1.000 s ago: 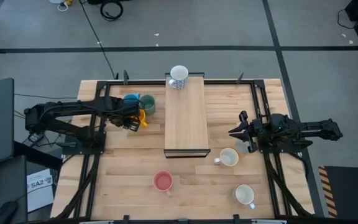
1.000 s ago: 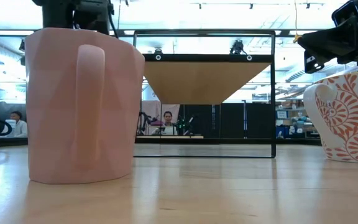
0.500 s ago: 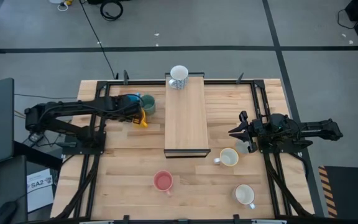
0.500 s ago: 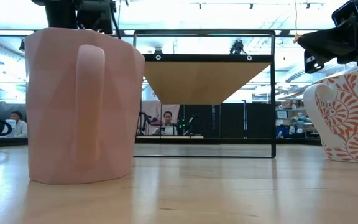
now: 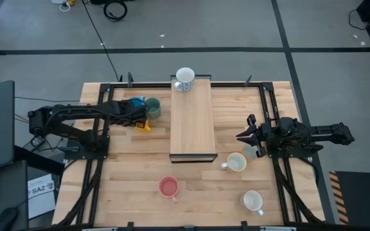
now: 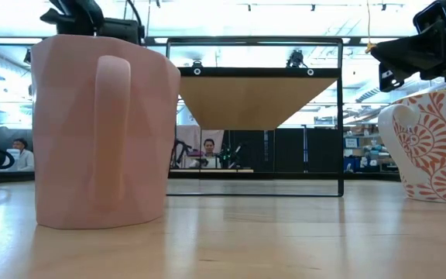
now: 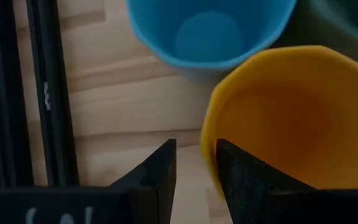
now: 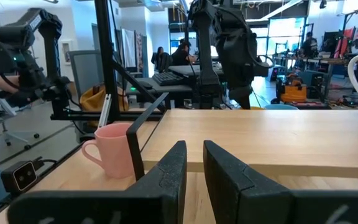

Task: Place coffee mugs
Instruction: Put the yellow mug on the shelf, then put the pink mug on the shelf

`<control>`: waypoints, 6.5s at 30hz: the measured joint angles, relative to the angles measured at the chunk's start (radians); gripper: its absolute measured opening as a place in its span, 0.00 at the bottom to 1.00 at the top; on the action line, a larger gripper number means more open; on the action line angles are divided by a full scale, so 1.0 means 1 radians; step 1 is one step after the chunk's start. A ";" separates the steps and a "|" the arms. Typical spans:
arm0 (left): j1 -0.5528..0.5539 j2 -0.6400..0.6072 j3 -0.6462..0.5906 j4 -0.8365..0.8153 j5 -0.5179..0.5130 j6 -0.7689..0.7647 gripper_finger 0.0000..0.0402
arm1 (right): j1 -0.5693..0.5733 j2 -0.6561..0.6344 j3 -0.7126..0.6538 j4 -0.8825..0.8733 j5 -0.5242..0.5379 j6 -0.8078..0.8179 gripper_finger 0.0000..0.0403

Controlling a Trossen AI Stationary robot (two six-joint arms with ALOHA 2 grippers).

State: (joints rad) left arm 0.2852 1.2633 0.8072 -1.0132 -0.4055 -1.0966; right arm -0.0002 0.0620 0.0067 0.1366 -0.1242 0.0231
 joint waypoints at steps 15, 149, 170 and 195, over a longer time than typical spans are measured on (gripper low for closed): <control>-0.001 0.000 -0.073 0.113 0.067 0.014 0.27 | 0.000 0.000 0.000 0.002 0.000 0.000 0.15; -0.240 0.657 1.214 -0.218 0.425 1.299 0.10 | 0.000 0.014 0.000 -0.003 0.000 0.000 0.15; -0.240 0.657 1.214 -0.212 0.425 1.299 0.33 | 0.000 0.014 0.000 -0.003 0.000 0.000 0.15; -0.238 0.591 1.216 -0.175 0.425 1.291 0.40 | 0.000 0.014 0.000 -0.002 0.000 0.000 0.15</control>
State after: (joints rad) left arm 0.0473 1.8545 2.0235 -1.1882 0.0191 0.1942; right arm -0.0002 0.0757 0.0067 0.1345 -0.1246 0.0231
